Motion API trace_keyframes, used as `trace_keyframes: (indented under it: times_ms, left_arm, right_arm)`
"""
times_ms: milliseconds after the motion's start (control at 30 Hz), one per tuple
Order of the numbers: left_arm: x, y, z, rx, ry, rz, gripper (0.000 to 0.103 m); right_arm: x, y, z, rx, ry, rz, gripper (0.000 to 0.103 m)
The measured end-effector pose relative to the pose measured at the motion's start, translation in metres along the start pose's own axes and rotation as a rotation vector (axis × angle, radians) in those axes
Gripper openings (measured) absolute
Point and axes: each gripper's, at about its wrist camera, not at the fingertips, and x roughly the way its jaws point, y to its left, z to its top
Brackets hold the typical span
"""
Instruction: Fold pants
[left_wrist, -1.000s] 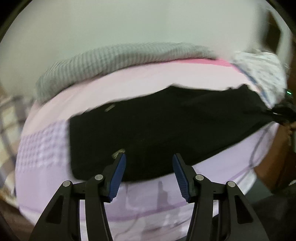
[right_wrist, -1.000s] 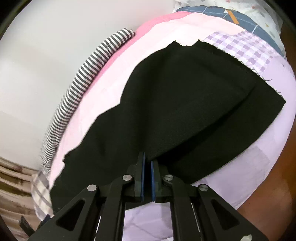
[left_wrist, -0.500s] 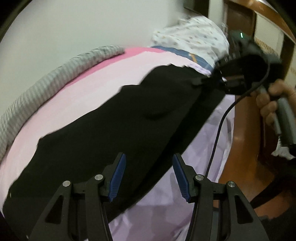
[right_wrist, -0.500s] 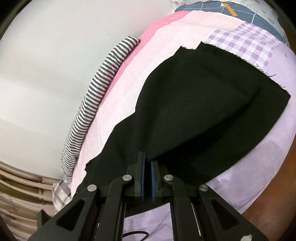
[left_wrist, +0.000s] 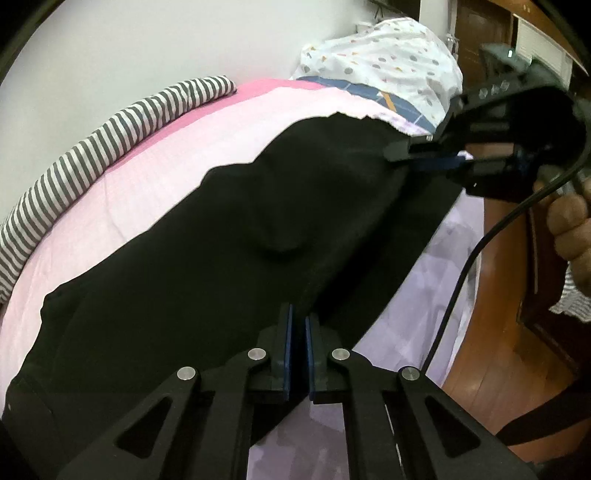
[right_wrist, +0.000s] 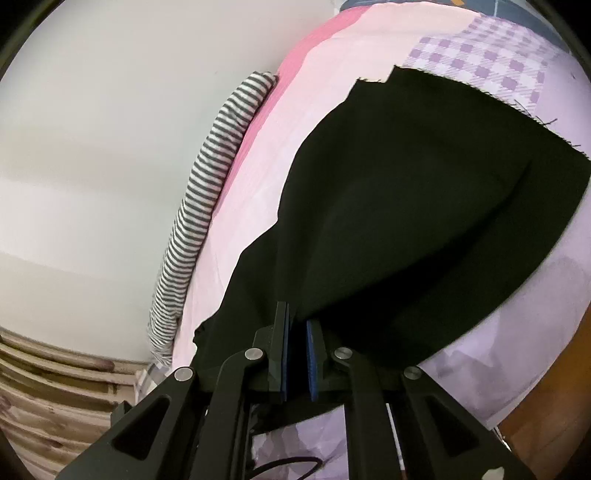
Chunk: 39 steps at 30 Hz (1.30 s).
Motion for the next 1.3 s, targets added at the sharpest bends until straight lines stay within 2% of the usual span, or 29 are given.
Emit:
trace_keyframes:
  times_ms: [267,567,667,1033,1300]
  left_arm:
    - [-0.008,0.002,0.003,-0.021,-0.014,-0.004,0.006]
    - [-0.009,0.005,0.004,-0.023,-0.019,-0.013,0.006]
    - [-0.008,0.004,0.003,-0.021,-0.017,-0.013,0.006]
    - [-0.006,0.002,0.001,-0.013,-0.015,-0.014,0.006]
    - [-0.003,-0.001,0.000,0.006,-0.008,-0.004,0.006]
  right_arm:
    - [0.002,-0.028,0.034,0.036,-0.048,-0.054,0.013]
    - [-0.013,-0.062,0.053,0.080,-0.101,-0.141,0.015]
    - [-0.017,-0.071,0.058,0.094,-0.106,-0.143,0.015]
    - [-0.035,-0.080,0.082,0.077,-0.165,-0.212,0.015]
    - [-0.053,-0.072,0.090,-0.011,-0.187,-0.254,0.004]
